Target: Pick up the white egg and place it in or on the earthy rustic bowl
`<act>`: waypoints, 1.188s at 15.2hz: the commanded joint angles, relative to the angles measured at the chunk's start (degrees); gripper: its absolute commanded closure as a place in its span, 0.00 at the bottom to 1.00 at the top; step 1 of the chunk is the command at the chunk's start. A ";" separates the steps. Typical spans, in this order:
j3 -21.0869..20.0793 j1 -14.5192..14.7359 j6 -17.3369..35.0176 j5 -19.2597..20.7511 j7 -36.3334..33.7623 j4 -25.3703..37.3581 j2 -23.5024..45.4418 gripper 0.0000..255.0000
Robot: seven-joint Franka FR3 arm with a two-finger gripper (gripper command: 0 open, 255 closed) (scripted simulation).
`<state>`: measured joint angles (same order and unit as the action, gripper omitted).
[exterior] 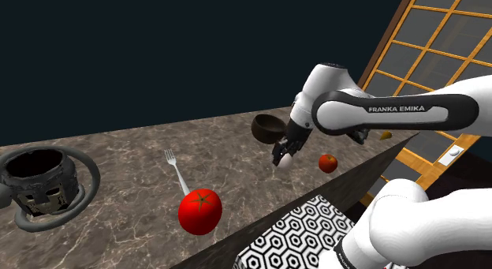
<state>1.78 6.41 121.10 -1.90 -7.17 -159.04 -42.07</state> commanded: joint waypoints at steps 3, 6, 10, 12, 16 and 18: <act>-0.10 0.00 -3.64 0.04 -0.22 2.48 -1.15 1.00; -0.13 -0.02 -6.23 0.07 -0.33 4.46 -1.76 1.00; -0.17 -0.02 -9.56 0.10 -0.47 7.23 -2.32 1.00; -0.19 -0.02 -11.18 0.11 -0.54 8.67 -2.50 1.00; 1.68 -0.87 -11.04 1.14 1.51 12.29 1.33 1.00; 3.48 -1.54 -9.87 1.92 3.56 15.03 5.29 1.00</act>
<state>4.50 5.13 110.64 -0.30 -4.51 -145.42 -38.78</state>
